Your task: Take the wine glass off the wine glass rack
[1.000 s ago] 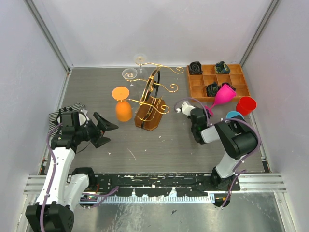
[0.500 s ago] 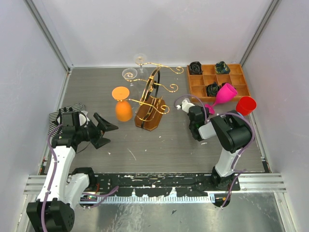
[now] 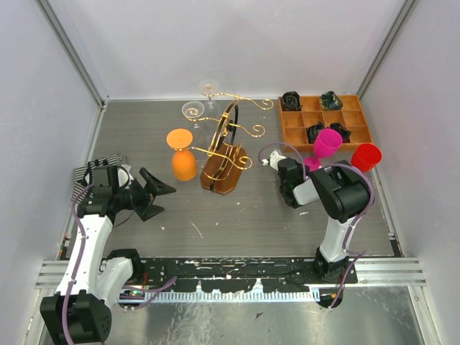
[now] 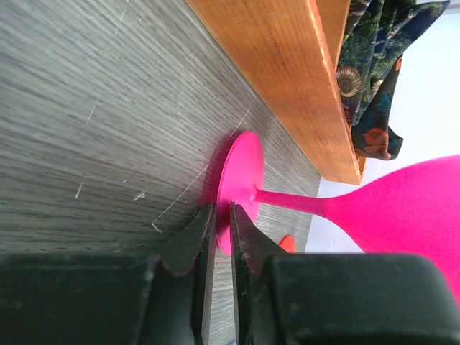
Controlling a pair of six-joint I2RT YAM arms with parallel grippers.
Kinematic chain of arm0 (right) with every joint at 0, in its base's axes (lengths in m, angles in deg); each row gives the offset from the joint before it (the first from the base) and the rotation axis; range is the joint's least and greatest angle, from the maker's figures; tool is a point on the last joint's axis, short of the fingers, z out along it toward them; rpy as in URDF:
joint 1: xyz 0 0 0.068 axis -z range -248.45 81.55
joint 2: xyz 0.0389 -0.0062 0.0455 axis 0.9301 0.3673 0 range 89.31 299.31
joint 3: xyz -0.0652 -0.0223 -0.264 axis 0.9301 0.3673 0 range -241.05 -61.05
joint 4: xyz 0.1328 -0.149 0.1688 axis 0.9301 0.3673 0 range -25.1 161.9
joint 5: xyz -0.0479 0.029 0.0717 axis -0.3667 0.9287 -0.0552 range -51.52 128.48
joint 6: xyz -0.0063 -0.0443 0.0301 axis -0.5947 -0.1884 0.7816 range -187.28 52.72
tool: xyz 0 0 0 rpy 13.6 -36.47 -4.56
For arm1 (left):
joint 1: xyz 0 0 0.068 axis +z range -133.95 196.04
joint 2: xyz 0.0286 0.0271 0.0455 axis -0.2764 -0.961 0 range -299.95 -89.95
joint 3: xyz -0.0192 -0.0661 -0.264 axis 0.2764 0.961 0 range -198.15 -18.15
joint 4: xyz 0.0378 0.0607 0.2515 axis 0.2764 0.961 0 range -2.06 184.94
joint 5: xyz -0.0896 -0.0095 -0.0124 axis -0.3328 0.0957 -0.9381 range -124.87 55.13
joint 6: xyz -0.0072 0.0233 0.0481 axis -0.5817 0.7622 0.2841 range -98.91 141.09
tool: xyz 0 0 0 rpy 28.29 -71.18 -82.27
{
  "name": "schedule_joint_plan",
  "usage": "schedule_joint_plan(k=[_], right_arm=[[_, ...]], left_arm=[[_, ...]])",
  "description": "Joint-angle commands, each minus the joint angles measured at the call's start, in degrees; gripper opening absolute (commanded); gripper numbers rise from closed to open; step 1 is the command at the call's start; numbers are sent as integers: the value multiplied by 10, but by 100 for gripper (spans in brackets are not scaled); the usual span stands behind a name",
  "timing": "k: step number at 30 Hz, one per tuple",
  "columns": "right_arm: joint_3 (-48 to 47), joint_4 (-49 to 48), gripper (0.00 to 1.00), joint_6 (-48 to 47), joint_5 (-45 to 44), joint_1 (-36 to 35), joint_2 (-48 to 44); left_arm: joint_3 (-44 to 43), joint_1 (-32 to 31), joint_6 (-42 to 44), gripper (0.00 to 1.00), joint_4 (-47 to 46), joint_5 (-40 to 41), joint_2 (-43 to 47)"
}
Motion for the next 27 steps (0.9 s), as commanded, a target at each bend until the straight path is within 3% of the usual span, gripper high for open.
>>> schedule_joint_plan(k=[1,4,13,22,27], right_arm=[[-13,51,22,48,17,-1,8],[-21,89,30,62,37,-2,3],[-24,189,42,93,118,-17,-33],[-61,364,42,133,247,-16,-87],[-139,505,40,174,340,-16,-103]], left_arm=[[8,6,15,98,-11,-24,-3],[10,8,14,98,-13,-26,-2],[1,10,16,98,-9,-33,-3],[-12,11,15,98,17,-29,22],[-7,11,10,98,17,-22,28]])
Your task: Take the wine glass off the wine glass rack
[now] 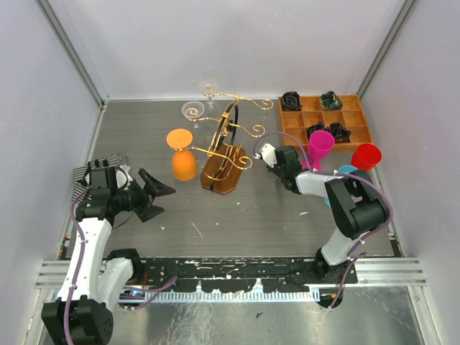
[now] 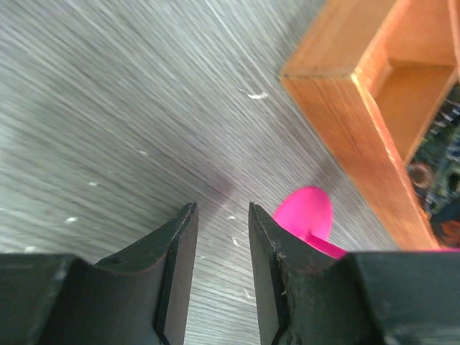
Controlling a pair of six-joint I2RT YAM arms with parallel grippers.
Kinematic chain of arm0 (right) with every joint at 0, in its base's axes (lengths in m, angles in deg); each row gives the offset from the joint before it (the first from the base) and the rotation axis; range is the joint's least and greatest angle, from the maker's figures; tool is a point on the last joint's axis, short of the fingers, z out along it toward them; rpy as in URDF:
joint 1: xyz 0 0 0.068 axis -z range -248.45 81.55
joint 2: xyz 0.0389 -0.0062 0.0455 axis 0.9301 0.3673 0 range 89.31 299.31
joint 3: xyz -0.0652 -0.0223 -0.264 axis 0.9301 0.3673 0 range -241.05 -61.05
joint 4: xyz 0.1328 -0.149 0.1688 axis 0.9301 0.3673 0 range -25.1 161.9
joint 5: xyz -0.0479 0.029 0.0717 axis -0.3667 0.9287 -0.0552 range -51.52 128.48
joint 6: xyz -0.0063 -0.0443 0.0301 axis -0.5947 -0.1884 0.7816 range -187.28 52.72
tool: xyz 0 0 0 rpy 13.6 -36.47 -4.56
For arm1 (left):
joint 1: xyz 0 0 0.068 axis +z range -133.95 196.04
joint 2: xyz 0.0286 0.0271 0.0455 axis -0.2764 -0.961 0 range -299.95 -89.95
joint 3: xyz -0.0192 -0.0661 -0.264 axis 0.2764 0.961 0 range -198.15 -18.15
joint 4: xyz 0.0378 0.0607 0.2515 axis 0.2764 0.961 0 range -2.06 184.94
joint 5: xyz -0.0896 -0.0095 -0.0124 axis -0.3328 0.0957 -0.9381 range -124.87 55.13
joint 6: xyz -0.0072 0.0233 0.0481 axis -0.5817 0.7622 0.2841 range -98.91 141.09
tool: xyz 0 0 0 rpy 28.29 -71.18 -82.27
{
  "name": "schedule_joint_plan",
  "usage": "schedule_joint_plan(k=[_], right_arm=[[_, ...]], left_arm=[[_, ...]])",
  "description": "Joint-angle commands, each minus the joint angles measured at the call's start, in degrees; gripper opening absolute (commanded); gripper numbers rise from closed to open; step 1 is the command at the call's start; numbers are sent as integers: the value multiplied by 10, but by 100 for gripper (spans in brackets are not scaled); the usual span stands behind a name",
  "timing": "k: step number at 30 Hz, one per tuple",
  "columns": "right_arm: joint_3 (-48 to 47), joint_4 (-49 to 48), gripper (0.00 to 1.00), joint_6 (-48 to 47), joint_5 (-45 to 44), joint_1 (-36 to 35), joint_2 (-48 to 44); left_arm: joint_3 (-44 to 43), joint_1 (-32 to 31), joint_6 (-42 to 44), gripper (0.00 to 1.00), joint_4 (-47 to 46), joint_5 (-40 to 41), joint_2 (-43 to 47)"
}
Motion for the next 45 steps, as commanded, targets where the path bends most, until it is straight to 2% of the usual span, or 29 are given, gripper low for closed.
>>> schedule_joint_plan(k=[1,6,11,14,16,19,23,25,27,29,31,33,35,37,38,40,41,42,44,45], right_arm=[[-66,221,40,82,144,-5,-1],[-148,347,40,150,187,-8,26],[-136,383,38,214,220,-15,1],[-131,445,36,263,222,-18,-17],[-157,521,35,299,174,-57,-32],[-187,605,38,382,167,-73,-81],[-243,694,49,543,183,-74,-139],[-267,774,71,641,134,-73,-133],[-285,867,73,721,96,-72,-119],[-287,873,76,751,138,-74,-138],[-295,881,83,786,135,-76,-172],[-321,921,89,809,85,-73,-189],[-371,948,92,852,0,-63,-208],[-420,927,92,910,-65,-63,-247],[-438,896,89,933,-89,-68,-274],[-425,763,80,919,-84,-73,-331],[-407,686,73,891,-60,-74,-352],[-401,609,72,850,-10,-74,-361],[-416,504,78,777,119,-74,-336],[-448,476,79,749,222,-74,-308]], left_arm=[[-6,3,1,98,6,-4,11],[-3,2,-10,98,4,-6,26],[-5,2,-4,98,17,-5,31],[-4,2,-3,98,18,-7,32],[-4,2,0,98,18,-10,31],[-3,2,3,98,20,-9,28],[-4,2,5,98,21,-8,25],[-2,2,2,98,20,-8,26],[0,2,-3,98,14,-11,26],[2,2,-6,98,12,-11,26],[5,2,-8,98,10,-12,27],[7,2,-9,98,11,-13,28],[9,2,-8,98,11,-14,29],[11,2,-9,98,11,-11,30],[12,2,-9,98,11,-11,29],[14,2,-11,98,10,-9,30],[16,2,-15,98,6,-8,29],[18,2,-19,98,2,-9,29],[19,2,-24,98,0,-13,27],[19,2,-26,98,0,-16,26]])
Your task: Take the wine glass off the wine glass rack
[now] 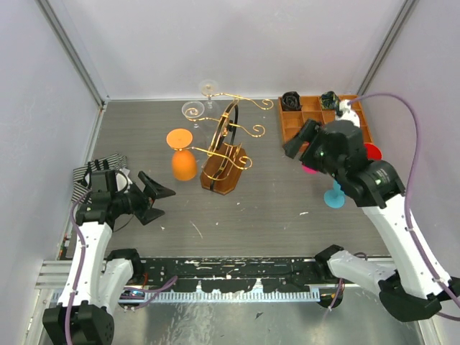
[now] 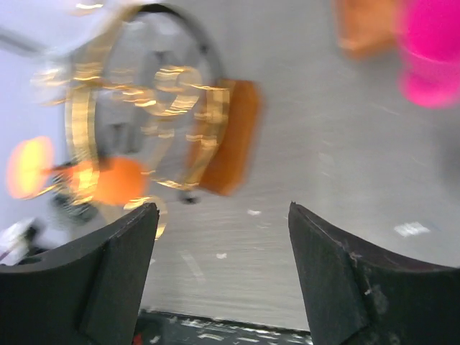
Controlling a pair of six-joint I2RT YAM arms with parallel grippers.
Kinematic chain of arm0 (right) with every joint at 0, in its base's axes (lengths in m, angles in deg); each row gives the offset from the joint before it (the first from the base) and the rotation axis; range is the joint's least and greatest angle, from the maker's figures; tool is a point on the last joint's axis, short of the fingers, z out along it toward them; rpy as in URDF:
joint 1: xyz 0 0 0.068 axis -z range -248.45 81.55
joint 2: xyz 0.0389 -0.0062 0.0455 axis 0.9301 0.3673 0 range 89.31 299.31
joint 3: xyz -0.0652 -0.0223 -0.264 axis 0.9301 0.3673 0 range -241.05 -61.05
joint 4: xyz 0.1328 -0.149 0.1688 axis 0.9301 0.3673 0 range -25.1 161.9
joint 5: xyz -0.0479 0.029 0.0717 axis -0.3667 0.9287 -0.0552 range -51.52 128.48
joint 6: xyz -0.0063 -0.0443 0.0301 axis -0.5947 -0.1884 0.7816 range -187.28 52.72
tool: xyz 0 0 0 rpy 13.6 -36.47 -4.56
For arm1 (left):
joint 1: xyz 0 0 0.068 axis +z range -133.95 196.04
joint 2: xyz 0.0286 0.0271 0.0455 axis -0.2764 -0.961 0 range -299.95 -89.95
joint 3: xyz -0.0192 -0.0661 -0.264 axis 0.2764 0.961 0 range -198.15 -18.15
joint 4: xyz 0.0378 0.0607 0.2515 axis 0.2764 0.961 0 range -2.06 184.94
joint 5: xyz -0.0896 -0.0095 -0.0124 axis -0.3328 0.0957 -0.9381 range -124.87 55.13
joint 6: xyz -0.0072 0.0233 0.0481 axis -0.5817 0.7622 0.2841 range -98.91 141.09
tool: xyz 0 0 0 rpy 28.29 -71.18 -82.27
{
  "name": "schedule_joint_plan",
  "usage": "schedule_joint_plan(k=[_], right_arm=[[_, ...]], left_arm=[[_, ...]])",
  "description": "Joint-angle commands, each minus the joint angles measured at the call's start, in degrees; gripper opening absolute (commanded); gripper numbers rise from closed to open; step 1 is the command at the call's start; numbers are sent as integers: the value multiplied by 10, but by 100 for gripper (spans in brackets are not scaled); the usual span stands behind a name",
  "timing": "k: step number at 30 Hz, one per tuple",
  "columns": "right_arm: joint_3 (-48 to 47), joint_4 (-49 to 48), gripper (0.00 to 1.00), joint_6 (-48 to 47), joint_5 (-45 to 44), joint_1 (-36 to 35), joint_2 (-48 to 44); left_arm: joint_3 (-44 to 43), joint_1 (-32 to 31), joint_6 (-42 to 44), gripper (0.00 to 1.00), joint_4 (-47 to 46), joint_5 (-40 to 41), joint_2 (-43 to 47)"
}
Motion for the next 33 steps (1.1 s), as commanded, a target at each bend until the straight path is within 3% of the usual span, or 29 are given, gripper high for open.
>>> schedule_joint_plan(k=[1,3,4,11,14,23,29,33], right_arm=[[-87,-239,79,-101,272,-4,84],[-145,-268,80,-106,405,-4,154],[-169,-278,80,-93,431,-5,168],[-494,-128,80,-104,450,10,401],[-563,-120,76,-99,461,40,470],[-577,-207,59,-95,489,89,569],[-474,-271,58,-119,468,87,512],[-448,-247,59,-151,428,87,474]], left_arm=[[5,3,-11,98,-5,-20,2],[-3,2,-7,98,6,-17,4],[-6,2,-5,98,9,-13,8],[-7,2,-7,98,20,-5,14],[-11,3,-12,98,15,-3,12],[-117,3,38,98,78,73,-7],[-253,12,66,98,82,180,-26],[-313,11,13,98,-1,179,-61]])
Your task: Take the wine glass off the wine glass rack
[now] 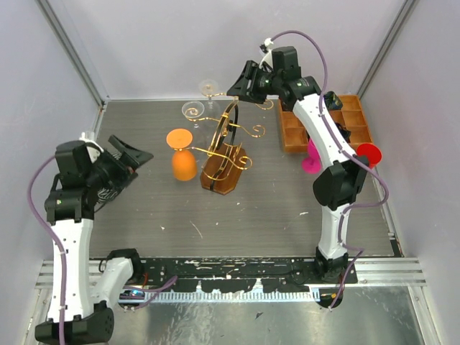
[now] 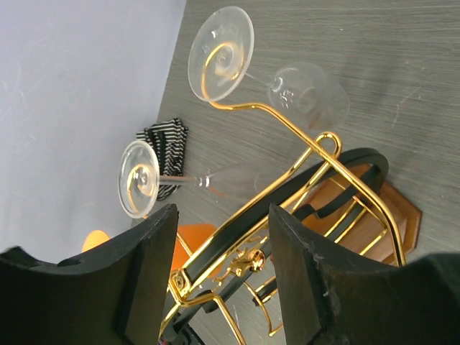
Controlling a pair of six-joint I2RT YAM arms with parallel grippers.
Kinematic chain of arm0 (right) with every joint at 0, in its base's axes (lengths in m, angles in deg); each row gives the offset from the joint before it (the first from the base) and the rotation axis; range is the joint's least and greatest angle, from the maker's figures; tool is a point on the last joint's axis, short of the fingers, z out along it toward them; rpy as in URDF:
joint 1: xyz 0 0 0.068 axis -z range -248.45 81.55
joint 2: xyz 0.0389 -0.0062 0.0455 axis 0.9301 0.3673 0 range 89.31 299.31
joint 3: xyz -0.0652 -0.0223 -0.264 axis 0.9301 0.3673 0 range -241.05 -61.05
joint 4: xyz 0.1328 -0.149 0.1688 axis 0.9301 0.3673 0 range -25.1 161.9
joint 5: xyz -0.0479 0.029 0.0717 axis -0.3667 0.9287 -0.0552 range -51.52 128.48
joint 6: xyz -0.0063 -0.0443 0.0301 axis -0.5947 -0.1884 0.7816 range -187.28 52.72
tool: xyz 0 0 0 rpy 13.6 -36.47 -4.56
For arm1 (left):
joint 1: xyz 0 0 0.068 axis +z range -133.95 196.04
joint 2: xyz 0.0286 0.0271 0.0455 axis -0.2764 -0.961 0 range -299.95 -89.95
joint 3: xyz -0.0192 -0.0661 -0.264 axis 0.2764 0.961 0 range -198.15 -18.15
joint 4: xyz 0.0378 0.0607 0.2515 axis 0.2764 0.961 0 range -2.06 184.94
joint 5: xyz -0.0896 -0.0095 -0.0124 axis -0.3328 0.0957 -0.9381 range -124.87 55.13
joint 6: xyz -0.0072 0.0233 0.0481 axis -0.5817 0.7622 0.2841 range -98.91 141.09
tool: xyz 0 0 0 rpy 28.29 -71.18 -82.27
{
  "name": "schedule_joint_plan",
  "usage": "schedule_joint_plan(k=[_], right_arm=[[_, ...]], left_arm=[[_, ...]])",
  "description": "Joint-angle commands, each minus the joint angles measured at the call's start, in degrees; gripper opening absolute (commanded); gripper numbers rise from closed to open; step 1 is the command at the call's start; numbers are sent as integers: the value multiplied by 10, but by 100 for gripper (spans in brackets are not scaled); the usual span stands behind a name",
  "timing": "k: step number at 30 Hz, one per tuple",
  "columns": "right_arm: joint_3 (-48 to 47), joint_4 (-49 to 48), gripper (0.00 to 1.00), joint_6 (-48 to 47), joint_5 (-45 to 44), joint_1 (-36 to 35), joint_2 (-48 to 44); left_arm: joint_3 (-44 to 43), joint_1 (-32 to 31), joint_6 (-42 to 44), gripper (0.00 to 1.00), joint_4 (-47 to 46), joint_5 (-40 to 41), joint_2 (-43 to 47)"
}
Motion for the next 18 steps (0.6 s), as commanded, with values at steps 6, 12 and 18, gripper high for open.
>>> schedule_joint_plan(k=[6,12,18], right_arm=[[-27,55,62,-93,-38,-2,-101],[16,65,63,-108,-32,7,-160],[58,57,65,-110,-5,19,-200]], left_arm=[[-152,1,-29,98,-84,-29,-146],[-167,0,-31,82,-127,-74,-194],[-167,-27,-36,67,-154,-72,-203]])
